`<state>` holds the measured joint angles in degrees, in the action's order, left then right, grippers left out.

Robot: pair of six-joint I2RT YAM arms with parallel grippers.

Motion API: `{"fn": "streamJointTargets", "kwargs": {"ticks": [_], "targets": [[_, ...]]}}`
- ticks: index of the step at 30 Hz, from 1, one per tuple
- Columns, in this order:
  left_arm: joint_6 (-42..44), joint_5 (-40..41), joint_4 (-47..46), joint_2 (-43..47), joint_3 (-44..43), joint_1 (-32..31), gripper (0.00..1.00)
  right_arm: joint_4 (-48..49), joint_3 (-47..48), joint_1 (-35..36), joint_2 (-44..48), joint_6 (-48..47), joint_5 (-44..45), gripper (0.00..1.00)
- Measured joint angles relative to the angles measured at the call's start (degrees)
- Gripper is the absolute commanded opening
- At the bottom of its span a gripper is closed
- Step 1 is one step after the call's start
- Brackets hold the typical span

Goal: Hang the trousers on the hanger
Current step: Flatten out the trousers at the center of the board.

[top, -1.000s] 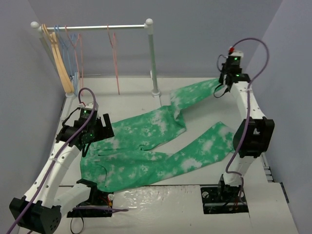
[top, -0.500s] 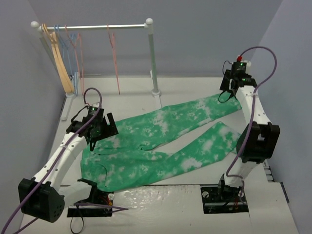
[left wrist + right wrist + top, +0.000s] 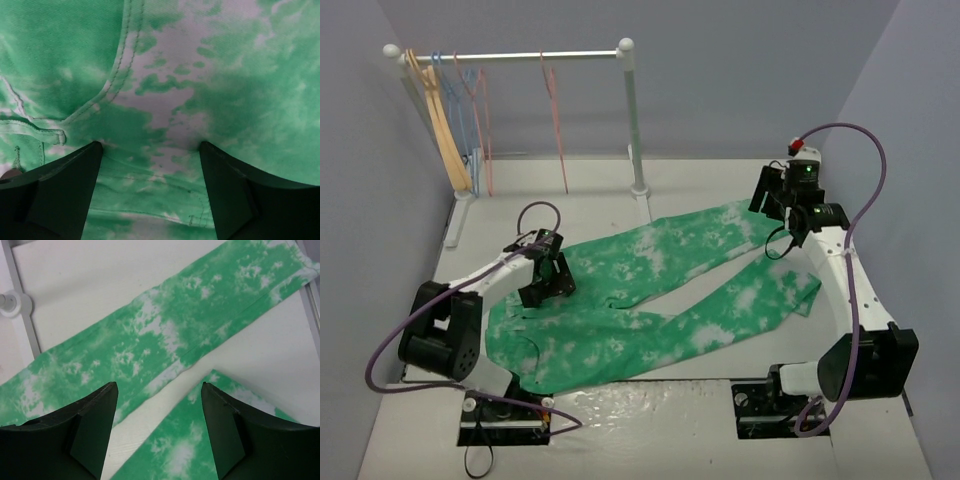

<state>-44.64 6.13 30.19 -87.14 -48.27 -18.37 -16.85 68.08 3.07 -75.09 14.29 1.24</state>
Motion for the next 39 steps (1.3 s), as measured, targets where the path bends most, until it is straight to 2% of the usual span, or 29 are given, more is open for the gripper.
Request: {"fn": "streamJointTargets", "kwargs": {"ticks": [3,4,5,11,16,19,21,23,27,30,36,39], "targets": [[-1.1,0.9,-0.3,-0.6,-0.4,-0.1,0.13,-0.4,-2.6,0.0,2.0,0.4,-1.1,0.65],[-1.4,1.1,-0.4,-1.2,-0.8,0.0,0.04,-0.4,-3.2,0.0,2.6,0.6,-1.4,0.65],[-1.6,1.2,-0.3,-2.2,-1.5,0.1,0.0,-0.5,-3.8,0.0,3.3,0.7,-1.8,0.65],[1.4,0.9,4.2,-11.6,-13.0,1.5,0.0,-1.0,-5.3,0.0,8.1,0.1,-2.3,0.66],[7.1,-0.2,6.0,-18.1,-22.4,7.3,0.0,-2.7,-5.3,-0.2,10.0,-0.8,-2.1,0.69],[11.1,0.9,5.6,-20.2,-26.6,11.3,0.14,-4.5,-5.3,-0.6,10.2,-0.7,-1.1,0.75],[13.6,1.9,5.5,-20.2,-28.0,13.6,0.32,-6.1,-5.3,-1.0,10.2,-0.4,0.3,0.77],[15.4,2.4,5.5,-19.3,-28.3,15.2,0.54,-7.5,-5.7,-1.8,10.1,0.3,1.8,0.8],[16.2,0.8,6.0,-14.4,-27.9,15.8,0.72,-9.9,-7.9,-5.1,8.9,1.8,3.0,0.81],[16.1,-1.9,5.8,-7.7,-25.6,13.5,0.78,-10.4,-10.4,-6.5,6.8,3.1,2.8,0.82],[15.8,-7.8,7.8,6.9,-20.6,6.4,0.78,-10.5,-14.5,-6.5,0.5,6.3,0.4,0.83],[15.6,-10.5,9.6,13.6,-16.9,5.1,0.78,-9.3,-15.8,-6.5,-1.8,8.5,-1.2,0.86]]}}
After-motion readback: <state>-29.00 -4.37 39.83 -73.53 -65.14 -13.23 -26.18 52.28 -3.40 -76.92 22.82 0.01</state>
